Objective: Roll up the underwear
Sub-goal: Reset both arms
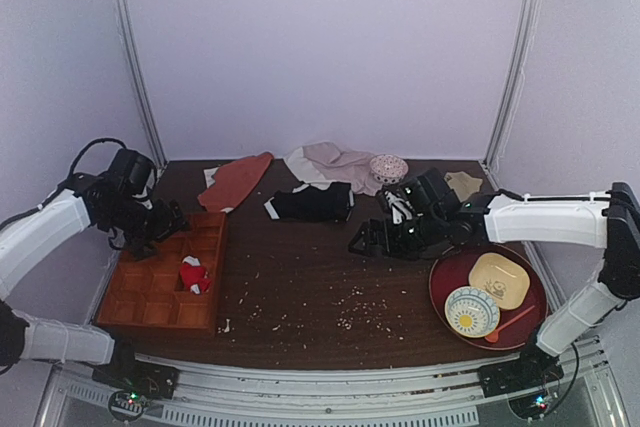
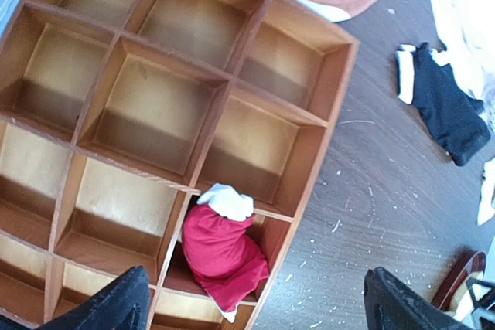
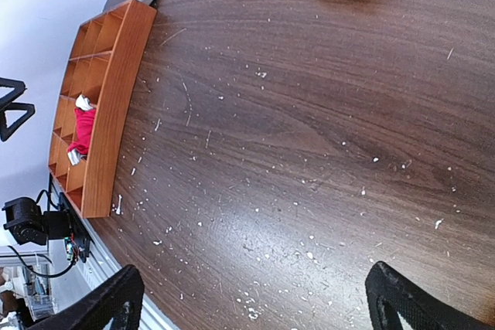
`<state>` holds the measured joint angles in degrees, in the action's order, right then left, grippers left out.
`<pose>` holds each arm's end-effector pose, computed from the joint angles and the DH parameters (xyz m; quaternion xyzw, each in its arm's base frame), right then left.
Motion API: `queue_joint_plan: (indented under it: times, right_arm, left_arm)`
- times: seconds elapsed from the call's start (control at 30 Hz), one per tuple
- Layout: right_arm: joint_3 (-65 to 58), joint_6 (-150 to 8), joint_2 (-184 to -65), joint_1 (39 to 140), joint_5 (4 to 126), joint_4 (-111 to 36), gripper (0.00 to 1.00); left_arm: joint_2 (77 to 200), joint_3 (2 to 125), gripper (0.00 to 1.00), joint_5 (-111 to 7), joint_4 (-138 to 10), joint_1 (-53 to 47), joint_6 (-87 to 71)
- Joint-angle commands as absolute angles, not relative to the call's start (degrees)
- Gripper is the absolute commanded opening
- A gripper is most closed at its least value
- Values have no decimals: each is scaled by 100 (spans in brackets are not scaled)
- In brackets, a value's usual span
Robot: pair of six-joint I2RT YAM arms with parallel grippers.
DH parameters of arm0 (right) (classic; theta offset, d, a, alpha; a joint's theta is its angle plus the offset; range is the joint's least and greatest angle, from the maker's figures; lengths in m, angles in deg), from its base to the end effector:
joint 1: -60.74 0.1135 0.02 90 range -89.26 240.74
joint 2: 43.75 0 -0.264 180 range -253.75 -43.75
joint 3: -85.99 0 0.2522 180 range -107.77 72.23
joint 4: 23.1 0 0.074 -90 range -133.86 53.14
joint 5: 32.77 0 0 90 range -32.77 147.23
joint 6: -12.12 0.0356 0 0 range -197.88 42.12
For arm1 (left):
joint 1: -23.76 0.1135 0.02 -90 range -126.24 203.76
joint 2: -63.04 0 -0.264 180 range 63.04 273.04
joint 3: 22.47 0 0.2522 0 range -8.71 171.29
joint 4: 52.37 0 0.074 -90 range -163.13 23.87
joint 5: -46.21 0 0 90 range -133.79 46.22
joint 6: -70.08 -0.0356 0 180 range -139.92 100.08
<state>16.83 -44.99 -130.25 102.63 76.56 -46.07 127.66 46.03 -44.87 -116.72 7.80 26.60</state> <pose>0.2353 0.2269 0.2322 -0.1405 0.8863 0.3726 0.2366 0.2041 -0.0591 0.2737 -0.2525 0.9334 -0.1400 0.2132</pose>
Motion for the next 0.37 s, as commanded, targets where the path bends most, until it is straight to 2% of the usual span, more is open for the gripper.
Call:
queue_joint_plan:
  times: [0.0, 0.33]
  right_arm:
    - [1472, -4657, -12735, 10231, 7359, -4844, 100]
    - [1380, -4753, -12528, 10231, 7173, -5054, 100]
  left_arm:
    - [12479, 4626, 98, -4457, -11414, 750, 2126]
    - [12421, 4688, 98, -4527, -11413, 753, 1859]
